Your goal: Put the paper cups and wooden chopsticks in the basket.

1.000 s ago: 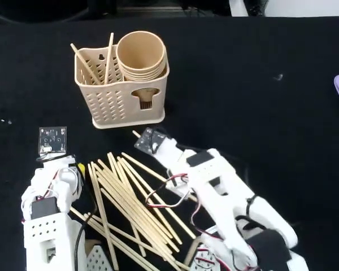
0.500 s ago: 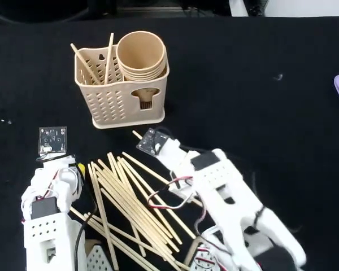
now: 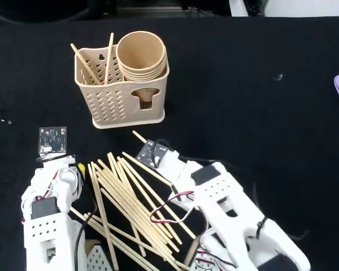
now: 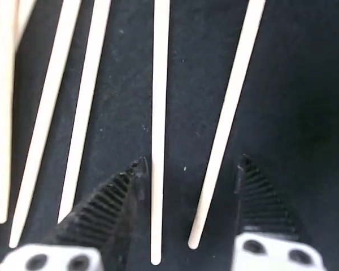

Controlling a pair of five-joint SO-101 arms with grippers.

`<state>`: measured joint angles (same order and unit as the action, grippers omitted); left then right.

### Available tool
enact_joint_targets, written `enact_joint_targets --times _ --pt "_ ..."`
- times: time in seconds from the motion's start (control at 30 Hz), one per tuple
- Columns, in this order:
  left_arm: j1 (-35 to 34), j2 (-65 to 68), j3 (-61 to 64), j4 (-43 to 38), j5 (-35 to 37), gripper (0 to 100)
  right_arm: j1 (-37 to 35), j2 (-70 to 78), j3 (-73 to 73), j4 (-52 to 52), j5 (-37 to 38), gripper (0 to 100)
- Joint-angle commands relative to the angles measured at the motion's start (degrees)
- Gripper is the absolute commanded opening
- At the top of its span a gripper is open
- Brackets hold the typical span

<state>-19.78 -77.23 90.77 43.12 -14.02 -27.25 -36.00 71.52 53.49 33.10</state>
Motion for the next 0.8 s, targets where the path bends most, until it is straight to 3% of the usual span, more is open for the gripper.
enact_joint_targets --times 0.0,0.17,0.23,0.37,0.43,0.53,0.77 --pt "-0.1 -0.5 -0.2 -1.0 0.4 20 -0.6 3.5 -0.5 -2.5 -0.6 25.5" --pt "-0.1 -0.5 -0.2 -1.0 0.4 20 -0.4 8.4 -3.0 -2.7 -0.6 24.7" --pt "-0.1 -0.5 -0.2 -1.0 0.4 20 -0.4 9.3 -3.3 -2.7 -0.6 19.7" --pt "-0.1 -0.5 -0.2 -1.0 0.4 20 -0.4 9.5 -3.3 -2.4 -0.6 0.5" --pt "-0.1 -0.5 -0.2 -1.0 0.4 20 0.7 9.5 -3.2 -1.5 -0.4 2.8" --pt "-0.2 -0.5 -0.2 -1.0 0.4 20 5.0 9.5 -4.4 -0.6 0.7 1.1" --pt "-0.2 -0.5 -0.2 -1.0 0.4 20 20.3 9.5 -9.5 2.3 13.8 1.1"
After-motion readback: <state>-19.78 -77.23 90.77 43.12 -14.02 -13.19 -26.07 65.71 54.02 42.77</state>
